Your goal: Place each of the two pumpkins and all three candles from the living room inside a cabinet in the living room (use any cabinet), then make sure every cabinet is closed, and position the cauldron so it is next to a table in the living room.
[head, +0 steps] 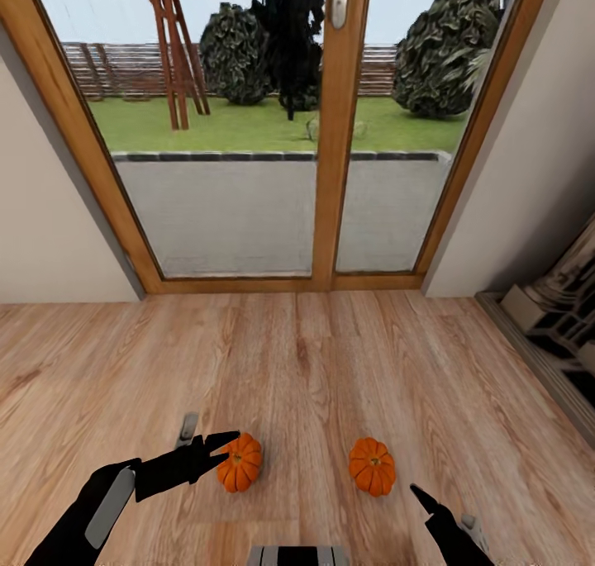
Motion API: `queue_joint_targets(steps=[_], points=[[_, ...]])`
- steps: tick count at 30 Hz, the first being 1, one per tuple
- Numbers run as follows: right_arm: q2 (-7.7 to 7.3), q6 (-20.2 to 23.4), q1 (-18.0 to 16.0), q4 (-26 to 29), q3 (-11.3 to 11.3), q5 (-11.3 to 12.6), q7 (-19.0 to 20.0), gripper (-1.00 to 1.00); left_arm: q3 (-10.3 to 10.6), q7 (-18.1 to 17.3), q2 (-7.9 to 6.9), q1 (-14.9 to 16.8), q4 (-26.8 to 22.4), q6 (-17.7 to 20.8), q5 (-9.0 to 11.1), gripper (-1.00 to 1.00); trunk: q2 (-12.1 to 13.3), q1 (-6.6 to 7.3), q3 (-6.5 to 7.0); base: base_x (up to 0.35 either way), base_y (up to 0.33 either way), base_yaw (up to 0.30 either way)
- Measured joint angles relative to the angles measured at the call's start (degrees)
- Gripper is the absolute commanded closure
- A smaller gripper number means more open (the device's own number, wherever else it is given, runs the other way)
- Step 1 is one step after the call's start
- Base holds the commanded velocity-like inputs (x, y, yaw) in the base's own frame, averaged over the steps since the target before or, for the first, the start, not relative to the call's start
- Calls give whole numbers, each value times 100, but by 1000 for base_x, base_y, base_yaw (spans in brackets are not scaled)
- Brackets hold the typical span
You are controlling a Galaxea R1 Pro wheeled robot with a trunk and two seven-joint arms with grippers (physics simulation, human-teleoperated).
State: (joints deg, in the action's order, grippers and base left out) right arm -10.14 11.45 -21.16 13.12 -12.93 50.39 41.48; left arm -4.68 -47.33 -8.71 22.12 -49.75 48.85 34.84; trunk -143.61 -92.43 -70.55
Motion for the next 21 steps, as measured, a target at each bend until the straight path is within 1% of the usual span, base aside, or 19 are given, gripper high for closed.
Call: queue_joint_targets(steps=[9, 18, 21], points=[[3, 19, 0, 0, -17, 11, 1, -100, 8, 0, 0, 0, 0, -2, 0, -100, -12, -23, -200, 0, 0, 0], [4, 15, 0, 0, -20, 13, -2, -100, -15, -9, 0, 0, -49, -5, 2, -100, -12, -23, -200, 0, 0, 0], [3, 16, 0, -1, -18, 14, 1, -100, -21, -9, 0, 0, -49, 0, 1, -100, -13, -22, -200, 116, 51, 0]])
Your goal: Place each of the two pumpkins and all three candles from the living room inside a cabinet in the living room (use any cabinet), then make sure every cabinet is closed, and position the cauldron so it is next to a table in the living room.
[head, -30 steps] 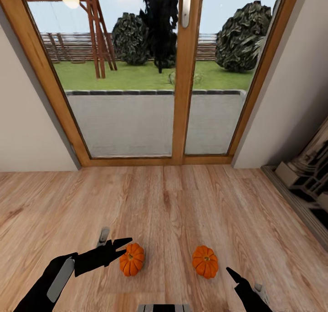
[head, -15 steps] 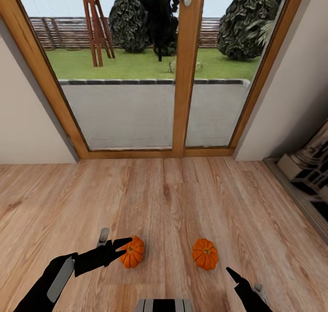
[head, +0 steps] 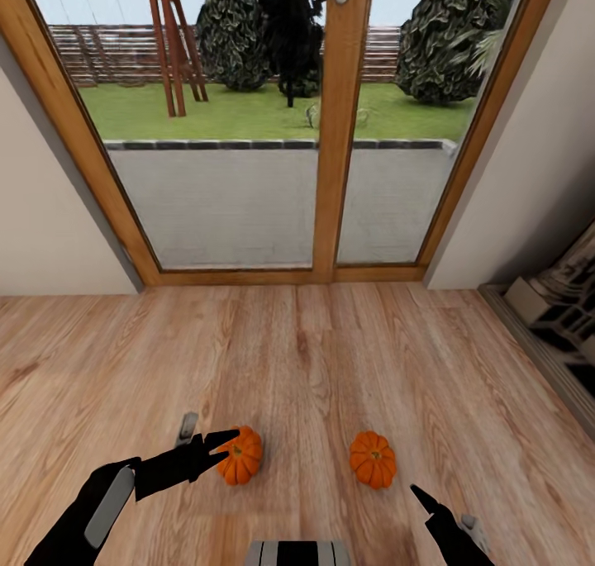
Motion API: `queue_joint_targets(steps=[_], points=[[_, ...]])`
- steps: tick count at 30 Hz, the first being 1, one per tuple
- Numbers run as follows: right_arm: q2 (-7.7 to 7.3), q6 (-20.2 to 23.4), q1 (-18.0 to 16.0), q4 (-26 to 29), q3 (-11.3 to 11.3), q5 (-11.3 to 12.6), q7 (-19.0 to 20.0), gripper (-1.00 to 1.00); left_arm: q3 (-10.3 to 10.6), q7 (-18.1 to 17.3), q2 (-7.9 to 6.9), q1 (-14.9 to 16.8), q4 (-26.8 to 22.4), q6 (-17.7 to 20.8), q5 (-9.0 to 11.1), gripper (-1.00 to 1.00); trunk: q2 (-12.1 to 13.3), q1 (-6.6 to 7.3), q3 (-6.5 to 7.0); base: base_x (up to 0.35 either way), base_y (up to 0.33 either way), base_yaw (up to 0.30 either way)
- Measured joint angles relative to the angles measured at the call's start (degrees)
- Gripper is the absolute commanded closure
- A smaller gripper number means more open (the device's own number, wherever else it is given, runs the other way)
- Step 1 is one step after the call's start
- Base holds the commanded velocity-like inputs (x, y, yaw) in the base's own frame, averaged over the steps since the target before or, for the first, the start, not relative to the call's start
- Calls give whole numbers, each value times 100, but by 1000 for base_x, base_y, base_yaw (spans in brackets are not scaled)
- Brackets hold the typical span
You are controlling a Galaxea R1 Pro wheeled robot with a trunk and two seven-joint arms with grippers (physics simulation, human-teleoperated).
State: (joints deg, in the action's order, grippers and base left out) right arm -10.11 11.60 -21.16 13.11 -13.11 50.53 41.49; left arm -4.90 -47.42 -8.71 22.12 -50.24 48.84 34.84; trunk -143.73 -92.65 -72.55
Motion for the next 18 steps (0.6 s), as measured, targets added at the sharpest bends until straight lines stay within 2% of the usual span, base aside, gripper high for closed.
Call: queue_joint_targets(steps=[6, 10, 18], points=[[0, 2, 0, -7, 1, -5, -33, -100, 3, 0, -5, 0, 2, 1, 1, -100, 0, -1, 0, 71, 19, 0], [1, 5, 0, -30, 1, -8, -46, -100, 8, 0, -6, 0, 35, 2, 3, -100, 0, 0, 0, 146, 124, 0], [7, -1, 0, -57, 0, -7, -50, -100, 2, 0, -9, 0, 26, 2, 3, -100, 0, -1, 0, 36, 74, 0]])
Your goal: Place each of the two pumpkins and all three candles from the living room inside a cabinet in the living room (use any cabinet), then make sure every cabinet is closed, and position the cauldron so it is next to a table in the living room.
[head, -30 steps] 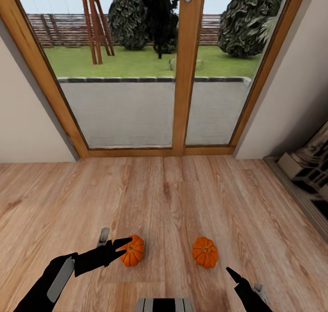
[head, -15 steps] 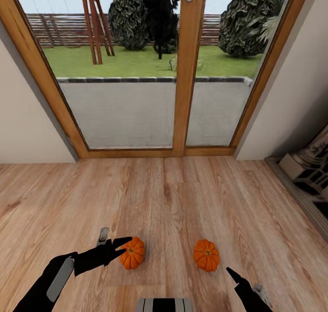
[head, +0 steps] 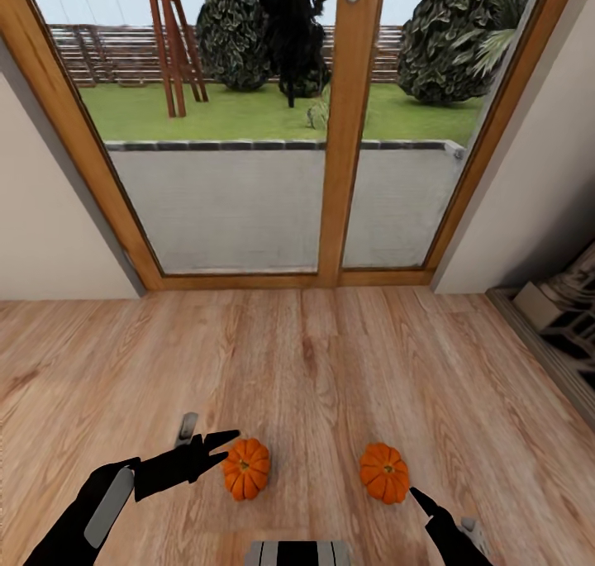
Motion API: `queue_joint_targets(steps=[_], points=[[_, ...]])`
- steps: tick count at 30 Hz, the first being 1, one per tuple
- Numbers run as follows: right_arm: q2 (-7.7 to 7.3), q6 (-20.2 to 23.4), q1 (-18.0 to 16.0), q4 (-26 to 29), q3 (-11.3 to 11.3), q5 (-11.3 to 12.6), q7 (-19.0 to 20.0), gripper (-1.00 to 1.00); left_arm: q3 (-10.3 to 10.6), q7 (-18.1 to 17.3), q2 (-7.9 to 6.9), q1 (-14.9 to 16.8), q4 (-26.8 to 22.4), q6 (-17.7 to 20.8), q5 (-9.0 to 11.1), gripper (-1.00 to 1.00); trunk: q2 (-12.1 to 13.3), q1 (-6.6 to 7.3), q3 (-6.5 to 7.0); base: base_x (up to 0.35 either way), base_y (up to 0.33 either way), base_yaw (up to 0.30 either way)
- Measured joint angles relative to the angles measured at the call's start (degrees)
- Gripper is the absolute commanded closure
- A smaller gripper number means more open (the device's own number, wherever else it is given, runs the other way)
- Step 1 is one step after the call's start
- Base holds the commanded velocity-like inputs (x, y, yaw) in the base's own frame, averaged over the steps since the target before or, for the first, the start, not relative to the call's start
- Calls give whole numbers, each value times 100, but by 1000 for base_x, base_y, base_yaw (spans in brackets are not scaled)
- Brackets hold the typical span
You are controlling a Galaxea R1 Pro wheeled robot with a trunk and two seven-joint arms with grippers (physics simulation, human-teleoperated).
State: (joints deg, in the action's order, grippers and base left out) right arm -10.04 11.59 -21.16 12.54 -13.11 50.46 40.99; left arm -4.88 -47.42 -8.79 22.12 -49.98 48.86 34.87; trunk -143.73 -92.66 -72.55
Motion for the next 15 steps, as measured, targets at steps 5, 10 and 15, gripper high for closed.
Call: queue_joint_targets(steps=[5, 10, 15], points=[[-3, -2, 0, -6, 0, 5, -5, -100, 1, 0, 0, 0, 1, -1, -2, -100, 0, 2, 0, 117, 10, 0], [-6, 1, 0, -13, 0, 6, -8, -100, -4, 0, 0, 0, -19, -1, -1, -100, 0, 0, 0, 127, -51, 0], [-6, 8, 0, -25, -8, 17, -25, -100, -7, -5, 0, 0, -28, -4, 1, -100, 0, 0, 0, 17, -7, 0]])
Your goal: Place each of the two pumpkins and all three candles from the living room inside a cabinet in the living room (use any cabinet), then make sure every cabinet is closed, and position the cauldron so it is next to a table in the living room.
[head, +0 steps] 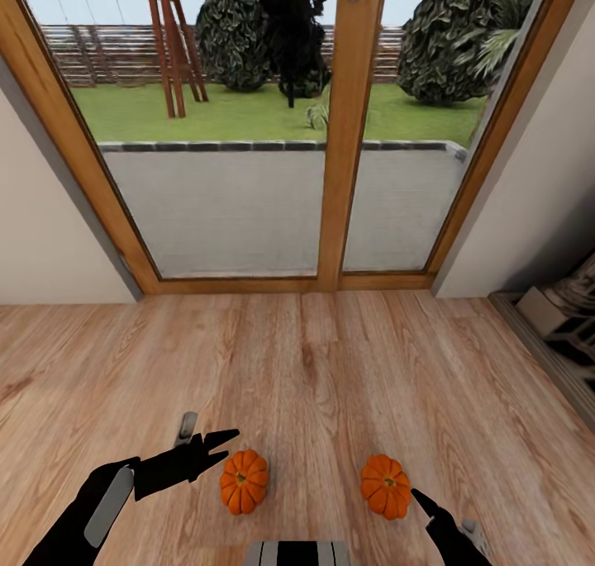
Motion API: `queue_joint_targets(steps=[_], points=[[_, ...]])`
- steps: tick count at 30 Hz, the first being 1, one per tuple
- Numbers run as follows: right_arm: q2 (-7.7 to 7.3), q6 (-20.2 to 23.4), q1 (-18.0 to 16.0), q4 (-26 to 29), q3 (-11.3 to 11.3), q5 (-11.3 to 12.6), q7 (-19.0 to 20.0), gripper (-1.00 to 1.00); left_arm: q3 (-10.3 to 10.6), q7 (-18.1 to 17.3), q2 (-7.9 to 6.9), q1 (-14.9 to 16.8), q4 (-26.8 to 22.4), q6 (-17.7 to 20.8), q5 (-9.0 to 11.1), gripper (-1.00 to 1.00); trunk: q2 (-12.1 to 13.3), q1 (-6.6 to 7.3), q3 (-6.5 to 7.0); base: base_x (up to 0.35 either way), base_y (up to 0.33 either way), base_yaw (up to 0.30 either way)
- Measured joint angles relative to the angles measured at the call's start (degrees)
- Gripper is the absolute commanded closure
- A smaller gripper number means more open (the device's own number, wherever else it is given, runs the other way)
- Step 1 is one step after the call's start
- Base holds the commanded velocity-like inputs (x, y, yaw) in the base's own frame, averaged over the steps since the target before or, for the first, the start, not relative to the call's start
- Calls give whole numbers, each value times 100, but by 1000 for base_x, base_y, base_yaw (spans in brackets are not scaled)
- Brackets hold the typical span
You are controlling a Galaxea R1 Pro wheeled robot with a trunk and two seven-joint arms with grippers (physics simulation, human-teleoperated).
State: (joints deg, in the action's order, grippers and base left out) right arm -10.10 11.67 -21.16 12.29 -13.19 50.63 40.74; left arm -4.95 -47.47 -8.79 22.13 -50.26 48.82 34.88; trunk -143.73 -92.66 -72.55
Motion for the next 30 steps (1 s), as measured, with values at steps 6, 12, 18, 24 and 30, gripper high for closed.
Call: queue_joint_targets(steps=[6, 12, 18, 24, 30], points=[[-6, 8, 0, -5, -178, 201, -350, -100, 0, -4, 0, 0, -1, 2, 6, -100, 0, 0, 0, 2, -1, 0], [-9, 15, 0, -12, -255, 332, -429, -100, 0, -4, 0, 0, -1, 3, 6, -100, 0, 0, 0, 0, 0, 0], [-9, 17, 0, -14, -260, 340, -441, -100, 0, -4, 0, 0, 1, 2, 4, -100, -4, -8, -66, 0, 0, 0], [-9, 17, 0, -15, -260, 341, -456, -100, 0, -4, 0, 0, 7, 1, 4, -100, -12, -24, -199, 0, 0, 0], [-9, 17, 0, -14, -258, 342, -575, -100, 0, -4, 0, 0, 7, -1, 4, -100, -20, -39, -332, 0, 0, 0]])
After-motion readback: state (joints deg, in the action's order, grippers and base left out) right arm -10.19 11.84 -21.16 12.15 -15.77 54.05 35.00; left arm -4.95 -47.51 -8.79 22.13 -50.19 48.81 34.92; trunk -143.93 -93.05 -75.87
